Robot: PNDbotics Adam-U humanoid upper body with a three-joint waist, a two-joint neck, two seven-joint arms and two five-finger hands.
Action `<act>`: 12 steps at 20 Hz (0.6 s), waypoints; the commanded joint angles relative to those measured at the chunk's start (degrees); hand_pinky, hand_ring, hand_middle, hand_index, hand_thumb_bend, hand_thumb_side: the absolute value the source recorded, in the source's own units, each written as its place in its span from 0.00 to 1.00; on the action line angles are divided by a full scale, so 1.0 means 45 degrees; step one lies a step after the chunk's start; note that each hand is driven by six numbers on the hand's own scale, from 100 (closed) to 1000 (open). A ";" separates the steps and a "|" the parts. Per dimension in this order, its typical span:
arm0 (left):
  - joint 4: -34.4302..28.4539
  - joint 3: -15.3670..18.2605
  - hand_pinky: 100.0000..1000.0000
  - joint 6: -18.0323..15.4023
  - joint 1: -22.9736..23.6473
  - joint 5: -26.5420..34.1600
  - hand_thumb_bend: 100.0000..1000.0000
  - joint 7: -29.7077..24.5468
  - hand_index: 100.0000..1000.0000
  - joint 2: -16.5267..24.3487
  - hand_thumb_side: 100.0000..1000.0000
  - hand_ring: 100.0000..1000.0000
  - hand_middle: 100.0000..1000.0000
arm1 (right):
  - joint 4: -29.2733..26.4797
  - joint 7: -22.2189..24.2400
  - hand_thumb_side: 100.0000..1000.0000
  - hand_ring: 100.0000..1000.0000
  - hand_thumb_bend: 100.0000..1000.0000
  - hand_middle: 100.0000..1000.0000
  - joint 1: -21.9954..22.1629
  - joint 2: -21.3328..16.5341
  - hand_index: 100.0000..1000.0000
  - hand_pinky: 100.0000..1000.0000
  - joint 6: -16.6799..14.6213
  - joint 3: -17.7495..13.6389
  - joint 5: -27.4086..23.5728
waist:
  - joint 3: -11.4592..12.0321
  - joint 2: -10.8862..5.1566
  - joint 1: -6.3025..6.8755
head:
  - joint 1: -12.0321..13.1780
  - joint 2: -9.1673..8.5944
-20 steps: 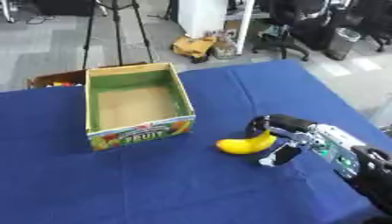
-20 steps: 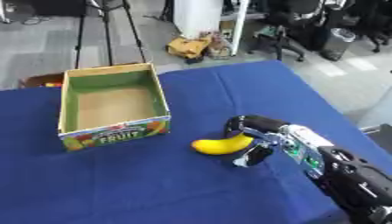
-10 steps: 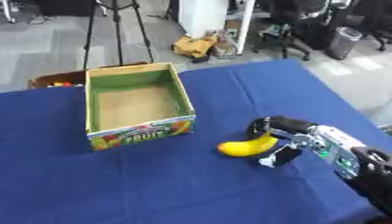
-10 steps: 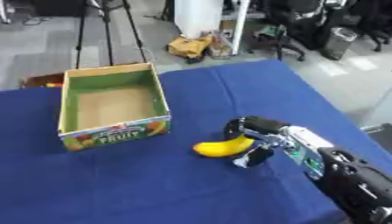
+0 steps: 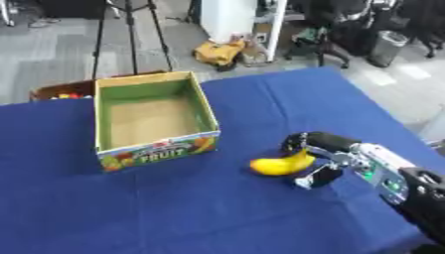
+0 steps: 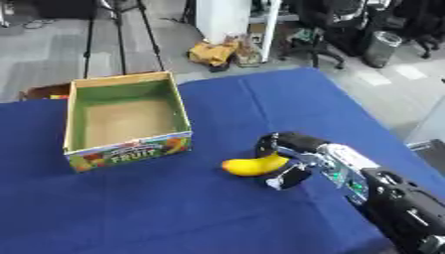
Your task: Pick up objects on the table and place them in the box.
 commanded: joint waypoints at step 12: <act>-0.0242 0.0052 0.42 -0.0172 -0.0126 -0.0133 0.82 0.0039 0.34 0.0216 0.48 0.58 0.47 | -0.0842 -0.0295 0.26 0.82 0.00 0.78 -0.0367 -0.0905 0.64 0.74 -0.0055 -0.0269 0.0193 | -0.0077 -0.0440 -0.0490 | -0.0032 -0.0021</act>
